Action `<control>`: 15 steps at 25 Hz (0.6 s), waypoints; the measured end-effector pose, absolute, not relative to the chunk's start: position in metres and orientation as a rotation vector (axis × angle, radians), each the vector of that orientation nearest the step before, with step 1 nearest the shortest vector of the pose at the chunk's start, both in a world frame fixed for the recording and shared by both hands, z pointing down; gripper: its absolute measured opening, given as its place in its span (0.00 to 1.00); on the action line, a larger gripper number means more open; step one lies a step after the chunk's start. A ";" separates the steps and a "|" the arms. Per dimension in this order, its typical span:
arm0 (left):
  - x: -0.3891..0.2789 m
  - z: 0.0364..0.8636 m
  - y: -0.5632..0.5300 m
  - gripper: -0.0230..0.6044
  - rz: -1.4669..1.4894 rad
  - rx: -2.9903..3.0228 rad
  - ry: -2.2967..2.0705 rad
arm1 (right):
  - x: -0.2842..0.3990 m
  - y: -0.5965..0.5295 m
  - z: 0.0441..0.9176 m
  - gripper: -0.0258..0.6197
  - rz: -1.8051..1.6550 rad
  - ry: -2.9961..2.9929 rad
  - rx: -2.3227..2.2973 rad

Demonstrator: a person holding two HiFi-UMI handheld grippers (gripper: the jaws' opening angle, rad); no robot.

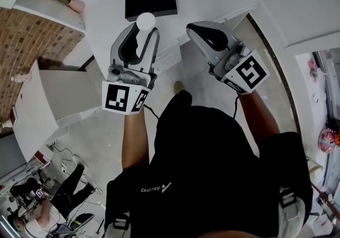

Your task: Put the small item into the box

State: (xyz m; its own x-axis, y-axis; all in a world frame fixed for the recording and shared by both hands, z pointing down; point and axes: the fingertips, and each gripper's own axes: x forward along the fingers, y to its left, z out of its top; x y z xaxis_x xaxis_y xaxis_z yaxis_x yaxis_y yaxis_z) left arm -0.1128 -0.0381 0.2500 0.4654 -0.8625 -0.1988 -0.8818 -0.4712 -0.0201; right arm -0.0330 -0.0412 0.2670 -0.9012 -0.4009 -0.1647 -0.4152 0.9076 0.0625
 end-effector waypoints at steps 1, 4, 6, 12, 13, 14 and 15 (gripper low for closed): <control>-0.119 0.252 -0.048 0.29 0.238 -2.594 1.540 | -0.040 -0.050 0.267 0.04 0.135 2.926 -0.636; -0.136 0.260 -0.077 0.29 0.217 -2.621 1.530 | -0.061 -0.074 0.271 0.04 0.108 2.947 -0.653; -0.147 0.268 -0.097 0.29 0.195 -2.641 1.531 | -0.073 -0.089 0.276 0.04 0.104 2.966 -0.670; -0.168 0.305 -0.158 0.29 0.042 -2.731 1.518 | -0.097 -0.135 0.291 0.04 0.100 2.987 -0.721; -0.170 0.313 -0.167 0.29 -0.004 -2.749 1.509 | -0.099 -0.141 0.292 0.04 0.091 2.991 -0.730; -0.170 0.321 -0.175 0.29 -0.052 -2.769 1.503 | -0.101 -0.146 0.294 0.04 0.080 2.996 -0.738; -0.170 0.328 -0.182 0.29 -0.100 -2.788 1.498 | -0.102 -0.151 0.296 0.04 0.072 3.001 -0.747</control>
State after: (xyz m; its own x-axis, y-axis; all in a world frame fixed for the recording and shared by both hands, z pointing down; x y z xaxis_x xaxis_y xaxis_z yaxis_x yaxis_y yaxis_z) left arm -0.1703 -0.1821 0.3280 0.5506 -0.8320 0.0676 -0.8336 -0.5523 -0.0076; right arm -0.1025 -0.1508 0.2958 -0.8824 -0.4670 -0.0577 -0.4692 0.8824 0.0337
